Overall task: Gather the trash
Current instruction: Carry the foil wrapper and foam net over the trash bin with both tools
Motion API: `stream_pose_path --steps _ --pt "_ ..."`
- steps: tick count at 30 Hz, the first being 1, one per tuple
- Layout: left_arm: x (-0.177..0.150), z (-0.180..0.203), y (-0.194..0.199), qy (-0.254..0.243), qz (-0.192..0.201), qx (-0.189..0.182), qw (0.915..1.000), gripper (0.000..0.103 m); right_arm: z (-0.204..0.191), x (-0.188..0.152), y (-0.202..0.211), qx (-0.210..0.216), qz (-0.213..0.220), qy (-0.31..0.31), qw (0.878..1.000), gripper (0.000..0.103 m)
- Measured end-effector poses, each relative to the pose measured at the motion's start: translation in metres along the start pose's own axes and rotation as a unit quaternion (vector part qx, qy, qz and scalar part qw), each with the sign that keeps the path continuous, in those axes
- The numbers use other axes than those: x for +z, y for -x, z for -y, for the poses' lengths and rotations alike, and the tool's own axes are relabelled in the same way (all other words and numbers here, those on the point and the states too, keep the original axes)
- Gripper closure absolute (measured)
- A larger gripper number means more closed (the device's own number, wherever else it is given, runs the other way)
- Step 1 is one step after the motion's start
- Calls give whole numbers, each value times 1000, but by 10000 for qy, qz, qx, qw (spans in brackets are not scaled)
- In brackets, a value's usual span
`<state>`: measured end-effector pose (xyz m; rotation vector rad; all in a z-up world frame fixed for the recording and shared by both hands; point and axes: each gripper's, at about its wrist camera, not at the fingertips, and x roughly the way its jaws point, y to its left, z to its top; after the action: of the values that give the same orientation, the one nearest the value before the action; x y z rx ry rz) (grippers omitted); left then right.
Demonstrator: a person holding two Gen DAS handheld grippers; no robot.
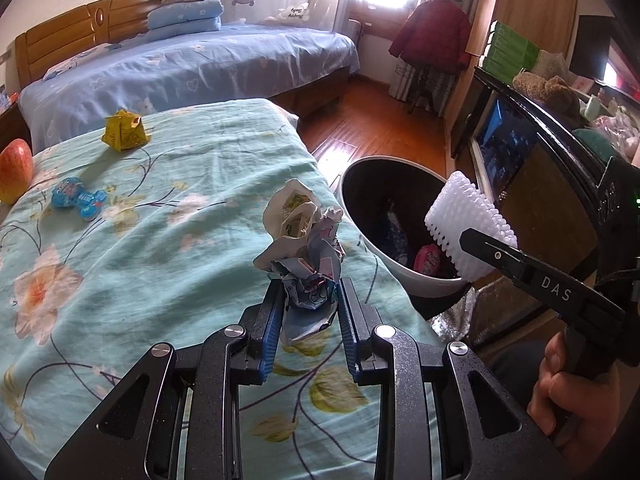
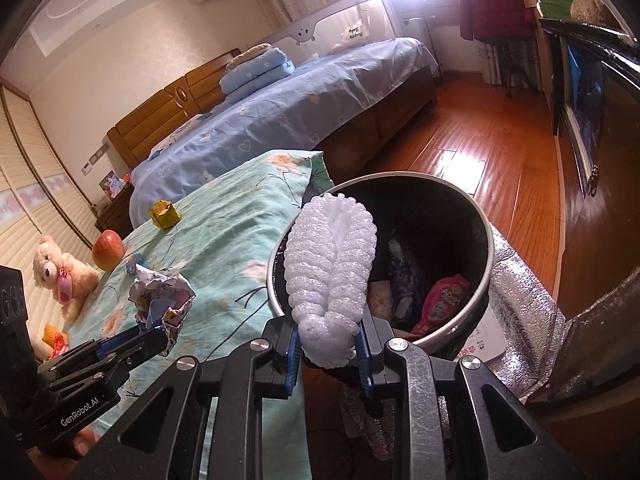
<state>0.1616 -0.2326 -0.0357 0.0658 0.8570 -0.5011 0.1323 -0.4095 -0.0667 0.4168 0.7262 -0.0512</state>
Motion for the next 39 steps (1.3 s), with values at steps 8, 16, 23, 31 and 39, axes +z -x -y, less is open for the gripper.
stream_pose_path --steps 8,16,23,31,39 --pt "4 8 -5 -66 -17 -41 10000 78 8 1 1 -30 6 -34 10000 80" --pt "12 23 -11 -217 9 -114 9997 78 16 6 0 -116 -1 -63 9999 80" --pt "19 37 -21 -358 -19 -153 9992 78 24 12 -2 -166 -12 -68 9998 80" --pt "28 47 -30 -422 -44 -136 9990 78 30 20 -8 -186 -43 -40 9998 79" --pt "37 51 -41 -453 -86 -102 9989 77 33 27 -13 -204 -58 -11 9998 79"
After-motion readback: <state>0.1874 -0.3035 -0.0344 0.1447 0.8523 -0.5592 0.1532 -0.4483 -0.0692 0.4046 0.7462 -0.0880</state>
